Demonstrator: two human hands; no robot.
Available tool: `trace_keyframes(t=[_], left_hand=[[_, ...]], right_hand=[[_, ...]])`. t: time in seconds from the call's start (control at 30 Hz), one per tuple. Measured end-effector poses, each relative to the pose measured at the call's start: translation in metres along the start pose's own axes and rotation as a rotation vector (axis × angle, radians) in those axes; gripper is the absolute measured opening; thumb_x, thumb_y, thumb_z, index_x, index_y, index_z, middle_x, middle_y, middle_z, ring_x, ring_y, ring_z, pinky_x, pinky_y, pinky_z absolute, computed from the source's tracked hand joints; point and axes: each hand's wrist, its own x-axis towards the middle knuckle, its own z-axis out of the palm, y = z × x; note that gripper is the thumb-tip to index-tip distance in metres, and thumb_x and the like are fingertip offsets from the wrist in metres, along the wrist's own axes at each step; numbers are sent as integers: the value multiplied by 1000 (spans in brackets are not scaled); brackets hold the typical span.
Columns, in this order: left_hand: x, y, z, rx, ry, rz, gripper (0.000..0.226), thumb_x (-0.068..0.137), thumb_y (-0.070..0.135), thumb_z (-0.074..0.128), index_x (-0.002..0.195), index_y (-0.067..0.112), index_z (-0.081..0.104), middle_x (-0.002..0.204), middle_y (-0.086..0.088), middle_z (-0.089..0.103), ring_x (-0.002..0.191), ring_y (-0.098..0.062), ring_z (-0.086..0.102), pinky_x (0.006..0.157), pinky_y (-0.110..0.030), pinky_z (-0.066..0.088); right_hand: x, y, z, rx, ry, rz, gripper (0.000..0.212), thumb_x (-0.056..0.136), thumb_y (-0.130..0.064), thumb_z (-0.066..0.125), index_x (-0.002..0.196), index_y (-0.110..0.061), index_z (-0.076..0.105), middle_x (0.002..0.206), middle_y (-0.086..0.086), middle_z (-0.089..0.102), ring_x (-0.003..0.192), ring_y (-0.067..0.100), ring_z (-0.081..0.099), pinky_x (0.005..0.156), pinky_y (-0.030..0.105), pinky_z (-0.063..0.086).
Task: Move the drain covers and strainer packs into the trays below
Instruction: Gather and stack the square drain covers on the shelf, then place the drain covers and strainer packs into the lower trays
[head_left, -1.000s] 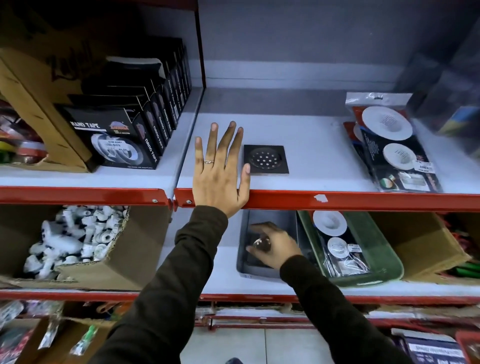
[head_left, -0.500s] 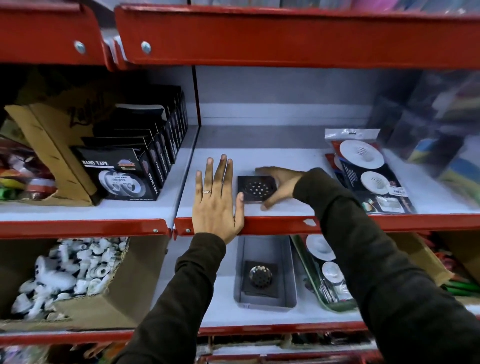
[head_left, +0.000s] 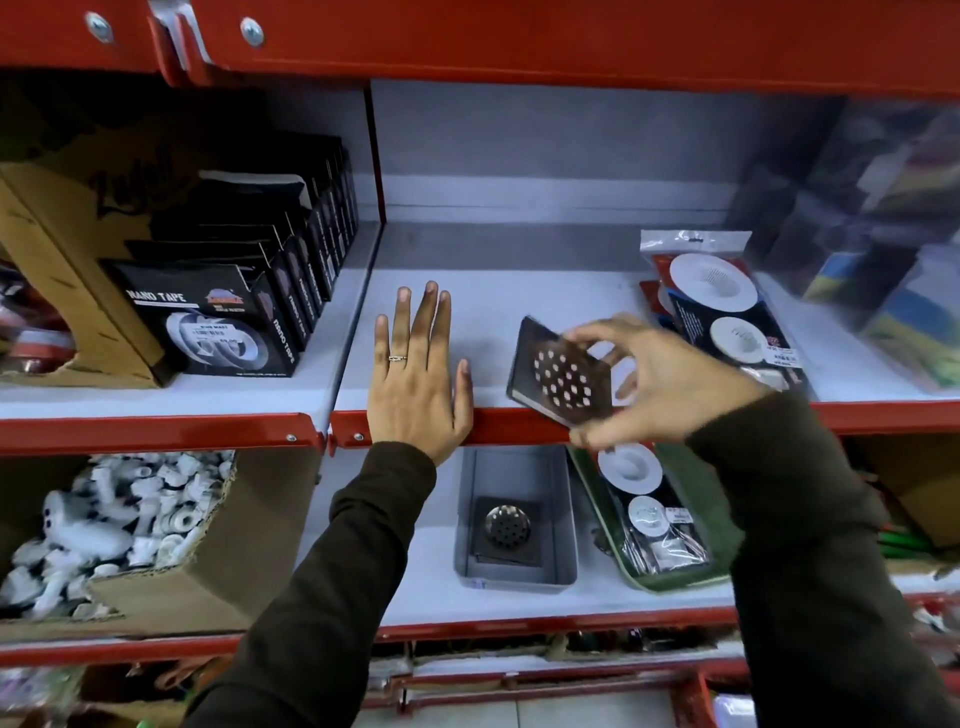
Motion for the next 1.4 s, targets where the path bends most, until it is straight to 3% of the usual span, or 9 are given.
trace_keyframes(t=[0.17, 0.27, 0.4, 0.73, 0.9, 1.1, 1.23, 1.33, 1.4], left_hand=[[1, 0, 1, 24, 10, 5, 70, 96, 36, 28, 158, 8, 11, 167, -9, 8, 155, -31, 5, 126, -49, 7], [0, 0, 1, 24, 18, 12, 70, 96, 36, 28, 157, 7, 12, 167, -10, 9, 155, -32, 7, 126, -50, 9], [1, 0, 2, 15, 16, 5, 70, 96, 36, 26, 157, 7, 11, 167, -9, 9, 155, -31, 5, 126, -51, 11], [2, 0, 3, 41, 25, 13, 70, 93, 35, 30, 157, 9, 17, 166, -8, 14, 155, -31, 8, 126, -52, 8], [0, 3, -1, -14, 1, 0, 69, 94, 37, 34, 156, 11, 21, 165, -6, 20, 155, -29, 7, 125, -51, 12], [-7, 36, -16, -506, -56, -221, 89, 88, 69, 39, 157, 25, 4, 163, 3, 25, 153, -18, 20, 107, -47, 47], [-2, 116, -15, -715, -142, -208, 81, 91, 63, 43, 157, 28, 11, 164, 3, 22, 155, -17, 9, 123, -46, 24], [11, 188, -8, -683, -331, -169, 71, 97, 57, 37, 156, 20, 23, 164, -2, 22, 155, -25, 3, 126, -44, 13], [22, 226, -2, -556, -468, -179, 67, 99, 55, 29, 154, 16, 29, 164, -6, 23, 154, -31, 6, 126, -45, 9]], right_hand=[[-33, 19, 73, -199, -364, 39, 66, 36, -54, 78, 96, -31, 63, 100, -7, 58, 92, 10, 58, 85, 34, 55], [2, 66, 138, -276, -475, 166, 70, 46, -55, 81, 108, -28, 62, 108, 1, 55, 100, 20, 57, 92, 35, 52], [54, 117, 203, -294, -428, 283, 81, 55, -53, 82, 123, -17, 57, 125, 9, 62, 113, 28, 59, 99, 35, 49], [71, 147, 253, -283, -269, 258, 105, 68, -46, 77, 152, -23, 18, 160, 4, 22, 145, 28, 29, 114, 45, 35], [29, 122, 212, -186, 50, 84, 50, 74, -66, 58, 113, -36, 62, 103, -11, 73, 94, 13, 70, 83, 30, 57], [-24, 97, 133, 36, 565, -226, 37, 79, -56, 66, 64, -22, 66, 54, -10, 61, 51, 2, 54, 56, 22, 50], [-39, 107, 39, 135, 806, -356, 23, 87, -37, 65, 79, -17, 71, 77, -6, 71, 74, 12, 64, 75, 31, 51], [-37, 148, -19, -60, 889, 47, 37, 92, -40, 49, 123, -22, 62, 124, 4, 67, 122, 23, 55, 109, 46, 31], [-34, 181, -46, -126, 702, 419, 55, 94, -40, 41, 144, -15, 40, 146, 12, 49, 143, 27, 33, 117, 53, 10]])
